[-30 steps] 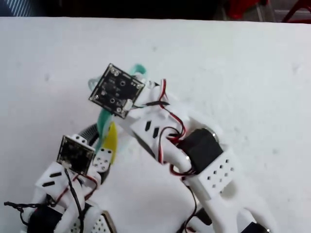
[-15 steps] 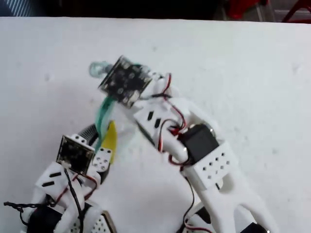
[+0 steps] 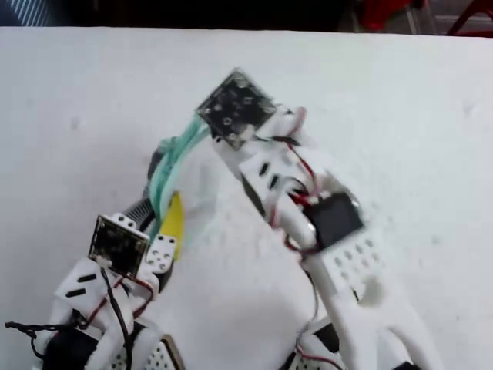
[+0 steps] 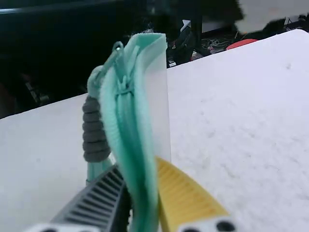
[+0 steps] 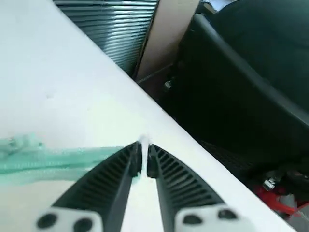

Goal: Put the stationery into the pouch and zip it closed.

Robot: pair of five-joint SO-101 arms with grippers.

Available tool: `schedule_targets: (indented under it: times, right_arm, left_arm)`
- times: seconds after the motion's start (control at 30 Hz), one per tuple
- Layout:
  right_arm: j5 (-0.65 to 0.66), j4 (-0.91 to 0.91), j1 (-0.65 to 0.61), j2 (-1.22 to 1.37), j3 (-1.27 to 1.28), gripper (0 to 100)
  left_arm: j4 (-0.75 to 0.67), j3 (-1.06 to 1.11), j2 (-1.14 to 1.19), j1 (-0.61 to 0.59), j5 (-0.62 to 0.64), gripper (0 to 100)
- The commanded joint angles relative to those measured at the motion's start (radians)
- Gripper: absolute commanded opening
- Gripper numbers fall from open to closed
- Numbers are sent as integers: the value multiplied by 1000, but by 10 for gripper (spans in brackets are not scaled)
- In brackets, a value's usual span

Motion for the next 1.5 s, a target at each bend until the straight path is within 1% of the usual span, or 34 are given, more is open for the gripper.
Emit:
schedule_targets:
  times: [0.0,0.07,0.13,0.2,0.27,0.43,0.5,0.87,1.07,1.13,1.27,1.4,1.47]
  right_arm:
    - [-130,186,-67,-64,-172,52]
    - [-199,291,-99,-38,-264,139]
    - [-298,392,-120,18,-351,230]
    - [-431,481,-139,90,-450,275]
    - [-526,575,-165,165,-551,274]
    - [-531,831,-275,326,-804,253]
    - [-534,888,-305,371,-873,251]
    - [-537,863,-320,397,-878,250]
    - [-531,863,-318,473,-888,149]
    - [-531,863,-318,499,-888,156]
    - [-531,848,-317,521,-888,203]
    - [-529,812,-317,521,-888,193]
    - [-477,789,-317,521,-888,182]
  left_arm:
    - [-15,8,-7,15,-15,20]
    - [-28,21,-7,15,-17,20]
    - [-28,25,-7,15,-17,20]
    - [-26,25,-7,15,-17,20]
    - [-25,25,-7,15,-17,20]
    - [-25,28,-7,15,-17,20]
    - [-25,28,-7,15,-17,20]
    - [-21,28,-7,15,-17,20]
    - [-21,28,-7,15,-17,20]
    - [-21,28,-7,15,-17,21]
    - [-21,28,-7,13,-17,21]
    - [-21,29,-7,12,-18,21]
    - [-21,29,-7,13,-18,21]
